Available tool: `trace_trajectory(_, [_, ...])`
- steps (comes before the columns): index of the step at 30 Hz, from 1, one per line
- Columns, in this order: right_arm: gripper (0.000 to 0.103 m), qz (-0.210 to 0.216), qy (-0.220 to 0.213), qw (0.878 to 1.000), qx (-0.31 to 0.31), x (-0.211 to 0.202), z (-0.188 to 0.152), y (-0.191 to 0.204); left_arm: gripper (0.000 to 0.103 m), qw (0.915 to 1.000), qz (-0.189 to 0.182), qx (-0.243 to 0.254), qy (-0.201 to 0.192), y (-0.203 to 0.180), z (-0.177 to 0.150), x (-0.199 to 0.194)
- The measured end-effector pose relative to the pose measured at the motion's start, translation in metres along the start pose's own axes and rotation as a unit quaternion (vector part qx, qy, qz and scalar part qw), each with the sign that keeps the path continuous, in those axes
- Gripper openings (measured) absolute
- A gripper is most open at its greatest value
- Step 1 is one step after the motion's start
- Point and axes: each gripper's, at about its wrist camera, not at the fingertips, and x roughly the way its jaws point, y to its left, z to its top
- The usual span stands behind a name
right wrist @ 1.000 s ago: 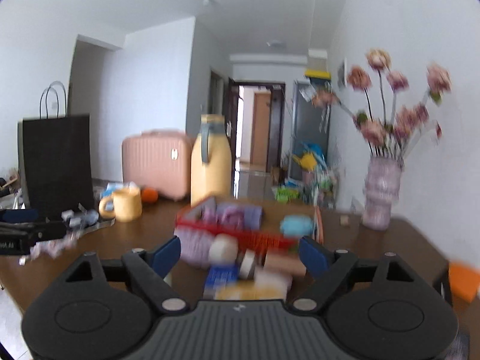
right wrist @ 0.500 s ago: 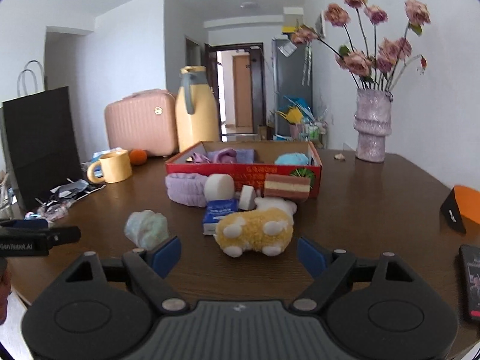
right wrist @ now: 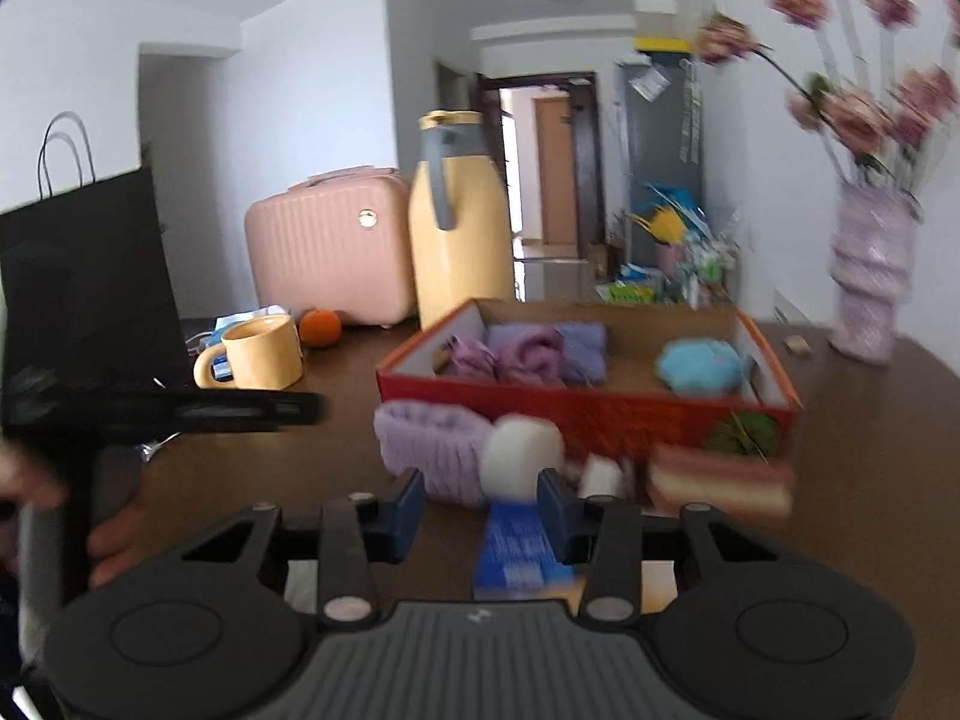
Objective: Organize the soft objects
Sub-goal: 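Grasp the lavender fuzzy headband with the left gripper while the right gripper grasps it too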
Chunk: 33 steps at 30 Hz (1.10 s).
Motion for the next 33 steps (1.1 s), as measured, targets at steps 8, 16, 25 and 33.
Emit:
trace_trajectory(8, [0.039, 0.02, 0.039, 0.999, 0.008, 0.071, 0.012, 0.004, 0.015, 0.9974, -0.018, -0.01, 0.068, 0.001, 0.026, 0.104])
trace_trajectory(16, [0.04, 0.035, 0.046, 0.998, 0.023, 0.083, 0.008, 0.004, 0.006, 0.9962, -0.048, -0.007, 0.072, 0.016, 0.005, 0.086])
trace_trajectory(25, [0.04, 0.03, 0.062, 0.998, 0.0, 0.114, 0.019, 0.024, 0.005, 0.9986, -0.023, 0.002, 0.048, 0.02, -0.012, 0.048])
trace_trajectory(33, [0.015, 0.043, 0.096, 0.994, -0.031, 0.134, 0.014, 0.041, 0.031, 0.9984, -0.024, -0.012, 0.051, 0.029, -0.016, 0.04])
